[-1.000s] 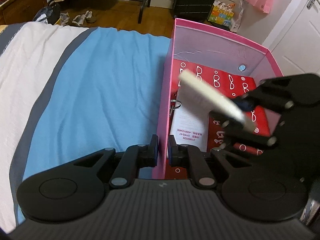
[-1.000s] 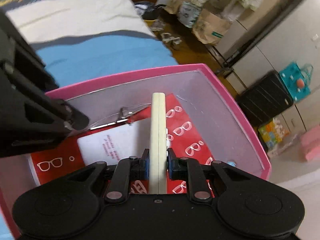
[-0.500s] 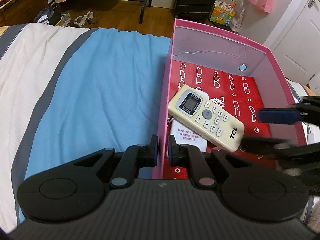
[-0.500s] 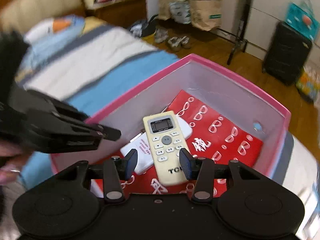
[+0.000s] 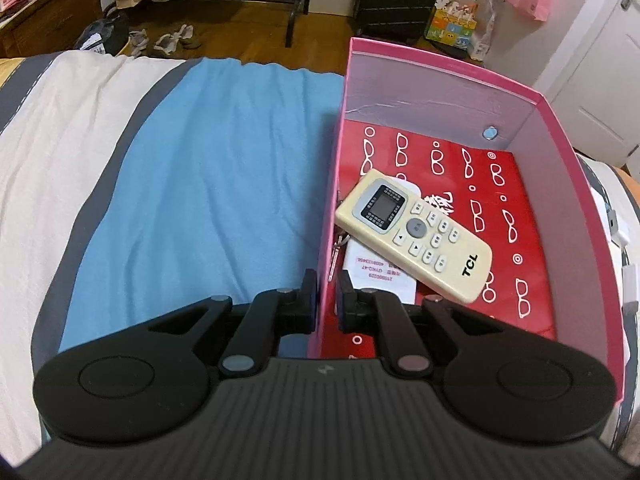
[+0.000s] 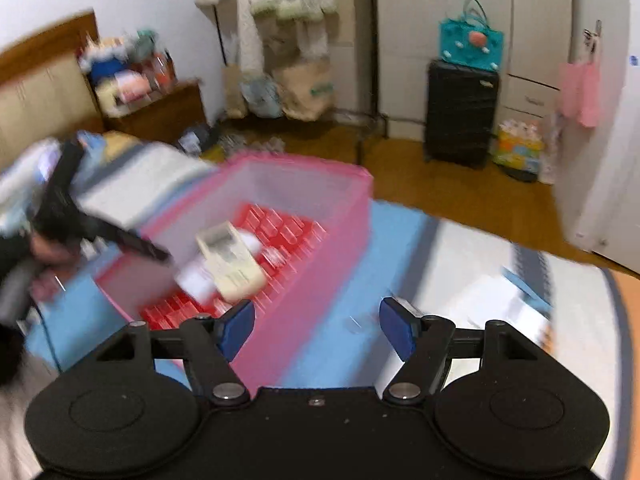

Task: Organize rigid objects
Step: 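Grasp the white charger with the right gripper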

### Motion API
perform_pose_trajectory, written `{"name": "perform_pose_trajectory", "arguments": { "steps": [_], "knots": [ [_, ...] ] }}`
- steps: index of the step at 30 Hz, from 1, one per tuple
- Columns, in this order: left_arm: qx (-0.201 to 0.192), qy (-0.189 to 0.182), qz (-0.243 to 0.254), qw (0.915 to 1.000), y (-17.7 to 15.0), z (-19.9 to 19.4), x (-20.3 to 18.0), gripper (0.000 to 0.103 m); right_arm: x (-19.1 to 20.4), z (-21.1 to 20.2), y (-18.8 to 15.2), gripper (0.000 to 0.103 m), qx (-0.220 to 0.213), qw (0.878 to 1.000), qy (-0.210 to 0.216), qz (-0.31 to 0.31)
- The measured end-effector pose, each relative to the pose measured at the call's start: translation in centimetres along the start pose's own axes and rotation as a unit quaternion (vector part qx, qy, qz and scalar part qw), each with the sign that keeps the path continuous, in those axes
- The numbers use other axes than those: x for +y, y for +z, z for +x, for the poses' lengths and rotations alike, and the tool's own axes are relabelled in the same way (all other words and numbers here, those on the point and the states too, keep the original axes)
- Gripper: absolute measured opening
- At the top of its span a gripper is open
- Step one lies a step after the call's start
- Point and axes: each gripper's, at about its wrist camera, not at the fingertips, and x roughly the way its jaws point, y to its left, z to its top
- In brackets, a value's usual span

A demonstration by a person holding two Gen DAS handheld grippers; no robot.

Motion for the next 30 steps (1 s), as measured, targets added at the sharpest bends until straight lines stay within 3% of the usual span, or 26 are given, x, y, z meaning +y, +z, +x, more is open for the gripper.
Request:
{"name": "perform_pose_trajectory", "arguments": {
  "steps": [7, 15, 19, 30],
  "knots": [
    [-0.003, -0.011, -0.009, 0.9999, 0.0, -1.0, 0.3, 0.011, -4.8, 2.4, -5.7, 0.074, 0.087, 0.99, -0.041, 0.103],
    [-0.011, 0.002, 0.011, 0.9999, -0.4, -1.0, -0.1, 0.009, -4.6, 4.9, -8.2, 0.076, 0.122, 0.984, -0.086, 0.097],
    [-0.002, 0.011, 0.007, 0.9999, -0.4, -0.5, 0.1, 0.008, -5.4, 6.5, -9.2, 0.069, 0.154, 0.978, -0.09, 0.104],
    [0.008, 0.0, -0.007, 0.9999, -0.5, -0.4, 0.5, 0.008, -4.1, 6.1, -9.1, 0.065, 0.139, 0.981, -0.106, 0.088]
  ]
}}
